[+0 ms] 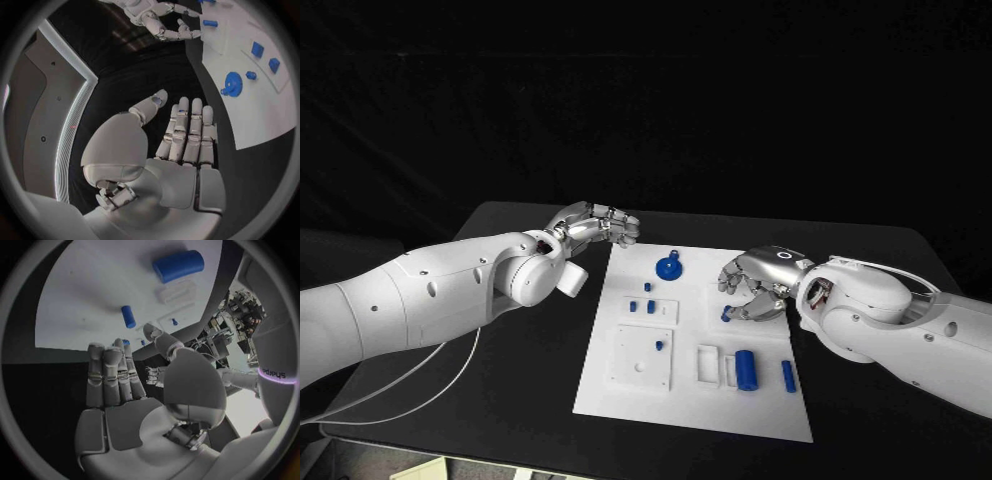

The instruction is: Assemble the parts on the task board

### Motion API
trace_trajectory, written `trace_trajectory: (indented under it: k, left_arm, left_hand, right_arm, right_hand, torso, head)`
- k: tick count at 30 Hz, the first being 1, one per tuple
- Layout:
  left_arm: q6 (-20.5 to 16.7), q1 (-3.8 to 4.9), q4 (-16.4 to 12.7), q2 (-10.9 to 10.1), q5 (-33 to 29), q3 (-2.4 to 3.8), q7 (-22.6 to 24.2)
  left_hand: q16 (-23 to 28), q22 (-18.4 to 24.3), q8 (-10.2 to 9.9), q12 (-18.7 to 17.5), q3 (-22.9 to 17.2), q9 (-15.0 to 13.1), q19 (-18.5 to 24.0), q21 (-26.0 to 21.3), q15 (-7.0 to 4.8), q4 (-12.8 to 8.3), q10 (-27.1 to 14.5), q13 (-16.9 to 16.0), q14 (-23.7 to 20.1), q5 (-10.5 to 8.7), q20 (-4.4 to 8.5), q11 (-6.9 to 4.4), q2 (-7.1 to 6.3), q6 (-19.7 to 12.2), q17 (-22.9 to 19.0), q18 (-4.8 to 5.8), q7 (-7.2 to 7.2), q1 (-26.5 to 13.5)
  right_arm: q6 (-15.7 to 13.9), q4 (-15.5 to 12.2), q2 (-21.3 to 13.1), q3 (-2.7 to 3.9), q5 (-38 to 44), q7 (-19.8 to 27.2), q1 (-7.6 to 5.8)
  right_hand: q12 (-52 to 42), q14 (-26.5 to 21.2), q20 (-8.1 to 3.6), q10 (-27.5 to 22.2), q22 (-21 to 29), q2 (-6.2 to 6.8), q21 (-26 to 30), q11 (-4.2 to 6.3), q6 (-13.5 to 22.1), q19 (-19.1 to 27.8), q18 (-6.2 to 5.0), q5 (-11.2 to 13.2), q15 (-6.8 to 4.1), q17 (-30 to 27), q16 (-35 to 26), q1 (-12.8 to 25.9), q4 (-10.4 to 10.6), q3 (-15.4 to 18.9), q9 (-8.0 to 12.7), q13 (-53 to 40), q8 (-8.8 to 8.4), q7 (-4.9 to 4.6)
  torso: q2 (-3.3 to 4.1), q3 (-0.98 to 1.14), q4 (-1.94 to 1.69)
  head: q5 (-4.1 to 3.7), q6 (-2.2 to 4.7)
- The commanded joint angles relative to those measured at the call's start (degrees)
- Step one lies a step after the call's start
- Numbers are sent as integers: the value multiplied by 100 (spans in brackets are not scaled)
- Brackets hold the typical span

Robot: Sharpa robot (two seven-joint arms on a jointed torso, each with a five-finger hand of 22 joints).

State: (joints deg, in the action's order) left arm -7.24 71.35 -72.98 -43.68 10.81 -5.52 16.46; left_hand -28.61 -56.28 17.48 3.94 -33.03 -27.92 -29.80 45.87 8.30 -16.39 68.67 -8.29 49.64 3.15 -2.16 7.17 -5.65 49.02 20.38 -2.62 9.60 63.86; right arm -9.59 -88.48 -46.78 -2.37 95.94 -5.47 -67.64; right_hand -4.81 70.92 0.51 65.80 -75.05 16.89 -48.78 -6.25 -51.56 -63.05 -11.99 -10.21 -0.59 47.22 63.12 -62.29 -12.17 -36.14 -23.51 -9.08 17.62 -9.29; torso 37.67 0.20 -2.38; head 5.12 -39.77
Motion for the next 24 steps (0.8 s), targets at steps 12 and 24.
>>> trace_trajectory:
  k: [12, 24]
  left_arm:
    - [68, -11, -3, 7, -50, 4, 70]
    - [67, -12, -4, -12, -54, 3, 64]
  left_hand:
    - [24, -6, 39, 12, 37, 6, -25, -29, -8, 6, -41, 10, 40, 34, -30, 7, 47, -41, 10, -43, 18, 33]
    - [29, -7, 38, 11, 40, 7, -25, -31, -7, 8, -42, 13, 40, 33, -31, 8, 49, -43, 13, -42, 19, 28]
  right_arm:
    - [382, 50, 59, -71, 388, -3, 77]
    - [369, 155, 176, -98, 457, -26, 131]
  right_hand:
    - [-67, -13, -4, 80, -81, -41, 37, 29, -56, 0, -301, 252, -2, -24, 30, -230, 88, -178, -2, 72, 89, 42]
    - [-169, 22, 1, 215, -92, -99, 37, 72, -199, -30, -301, 716, -36, -45, 42, -533, 321, -864, 6, 156, 163, 81]
  torso:
    - [5, -6, -7]
    - [4, -12, -12]
  head:
    - [9, -25]
    - [28, -59]
